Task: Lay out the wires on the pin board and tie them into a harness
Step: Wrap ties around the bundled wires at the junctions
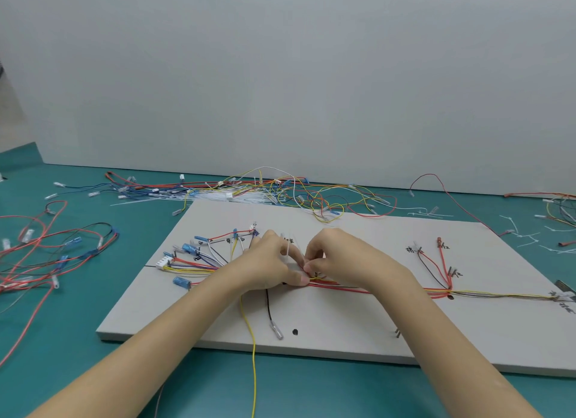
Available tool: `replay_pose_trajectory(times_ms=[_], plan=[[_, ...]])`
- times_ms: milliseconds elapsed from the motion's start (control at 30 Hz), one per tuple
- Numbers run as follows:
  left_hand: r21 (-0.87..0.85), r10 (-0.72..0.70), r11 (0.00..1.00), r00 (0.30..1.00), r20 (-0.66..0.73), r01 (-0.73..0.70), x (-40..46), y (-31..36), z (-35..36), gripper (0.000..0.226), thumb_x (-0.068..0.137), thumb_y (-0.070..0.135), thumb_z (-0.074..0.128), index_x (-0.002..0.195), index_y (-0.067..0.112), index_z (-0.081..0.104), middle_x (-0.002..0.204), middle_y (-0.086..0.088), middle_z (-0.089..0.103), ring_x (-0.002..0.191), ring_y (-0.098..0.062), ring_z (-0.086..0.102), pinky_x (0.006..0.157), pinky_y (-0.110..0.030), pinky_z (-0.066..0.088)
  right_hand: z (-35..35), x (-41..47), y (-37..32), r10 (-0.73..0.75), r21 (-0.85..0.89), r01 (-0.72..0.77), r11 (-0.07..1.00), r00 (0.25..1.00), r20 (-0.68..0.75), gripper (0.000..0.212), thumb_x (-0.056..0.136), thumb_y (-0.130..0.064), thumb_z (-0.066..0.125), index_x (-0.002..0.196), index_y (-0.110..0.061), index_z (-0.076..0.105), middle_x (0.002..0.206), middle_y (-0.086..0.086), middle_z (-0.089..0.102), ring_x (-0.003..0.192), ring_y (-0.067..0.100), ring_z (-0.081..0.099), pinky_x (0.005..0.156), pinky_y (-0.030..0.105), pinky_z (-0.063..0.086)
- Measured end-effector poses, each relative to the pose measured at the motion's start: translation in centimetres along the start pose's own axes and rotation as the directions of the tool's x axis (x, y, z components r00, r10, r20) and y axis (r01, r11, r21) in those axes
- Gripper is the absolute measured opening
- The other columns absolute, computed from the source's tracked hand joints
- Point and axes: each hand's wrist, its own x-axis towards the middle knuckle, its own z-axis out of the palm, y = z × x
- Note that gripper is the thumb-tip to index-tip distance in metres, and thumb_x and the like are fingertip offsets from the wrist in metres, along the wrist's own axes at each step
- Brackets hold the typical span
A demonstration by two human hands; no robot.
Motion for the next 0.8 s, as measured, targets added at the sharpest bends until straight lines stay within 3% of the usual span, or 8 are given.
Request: replay_pose_trajectory(times_ms=[133, 267, 367, 600, 700, 800], plan=[[-0.003, 0.002, 1.000, 1.000, 0.007, -0.002, 0.0, 0.0, -0.1, 0.017, 0.074, 0.037, 0.083, 0.086, 0.042, 0.072, 0.106, 0.001, 0.039, 0.122, -0.022, 0.035, 0.100, -0.032, 0.038, -0.2, 0.0, 0.0, 0.018, -0.036, -0.018, 0.999, 1.000, -0.005, 0.007, 0.084, -0.020, 0.066, 0.084, -0.016, 0.072, 0.085, 0.003, 0.068, 0.080, 0.025, 0.062, 0.072, 0.034, 0.052], [0.011, 0.008, 1.000, 1.000, 0.010, -0.008, 0.0, 0.1, -0.1, 0.018, 0.074, 0.037, 0.082, 0.085, 0.045, 0.070, 0.106, 0.001, 0.039, 0.120, -0.022, 0.036, 0.093, -0.028, 0.036, -0.2, 0.1, 0.2, 0.000, -0.015, -0.001, 1.000, 1.000, -0.009, 0.007, 0.083, -0.017, 0.067, 0.082, -0.015, 0.073, 0.082, 0.005, 0.070, 0.078, 0.025, 0.063, 0.072, 0.036, 0.053], [0.011, 0.002, 1.000, 1.000, 0.005, -0.002, -0.1, 0.1, -0.1, 0.018, 0.074, 0.038, 0.082, 0.088, 0.042, 0.072, 0.105, 0.001, 0.040, 0.121, -0.021, 0.037, 0.098, -0.031, 0.039, -0.2, 0.3, 0.3, -0.007, 0.005, 0.007, 1.000, 1.000, -0.017, 0.007, 0.082, -0.017, 0.067, 0.080, -0.013, 0.073, 0.080, 0.005, 0.069, 0.077, 0.023, 0.063, 0.070, 0.036, 0.053], [0.030, 0.013, 0.999, 1.000, -0.008, -0.012, -0.1, 0.2, -0.1, 0.024, 0.074, 0.039, 0.081, 0.097, 0.040, 0.074, 0.113, -0.003, 0.043, 0.122, -0.021, 0.037, 0.102, -0.033, 0.038, 0.4, 0.0, 1.8, 0.011, 0.322, 0.014, 0.947, 0.997, -0.076, 0.012, 0.081, -0.013, 0.071, 0.070, -0.017, 0.071, 0.066, -0.005, 0.066, 0.059, 0.004, 0.054, 0.062, 0.025, 0.046], [0.031, 0.020, 0.999, 1.000, -0.013, -0.020, -0.1, 0.2, 0.0, 0.025, 0.075, 0.040, 0.081, 0.099, 0.039, 0.074, 0.112, -0.003, 0.043, 0.122, -0.022, 0.038, 0.104, -0.036, 0.038, 1.5, -0.7, 2.0, 0.005, 0.403, 0.073, 0.912, 0.982, -0.189, 0.021, 0.081, -0.009, 0.072, 0.067, -0.024, 0.068, 0.068, -0.005, 0.067, 0.060, 0.008, 0.058, 0.061, 0.026, 0.049], [0.022, 0.019, 1.000, 1.000, -0.015, -0.018, -0.2, 0.2, 0.0, 0.023, 0.075, 0.039, 0.081, 0.097, 0.039, 0.074, 0.112, -0.002, 0.044, 0.122, -0.021, 0.038, 0.104, -0.036, 0.038, 1.8, -1.1, 1.9, -0.005, 0.450, 0.114, 0.886, 0.972, -0.235, 0.020, 0.082, -0.005, 0.071, 0.069, -0.021, 0.071, 0.068, 0.001, 0.069, 0.059, 0.014, 0.062, 0.057, 0.026, 0.050]])
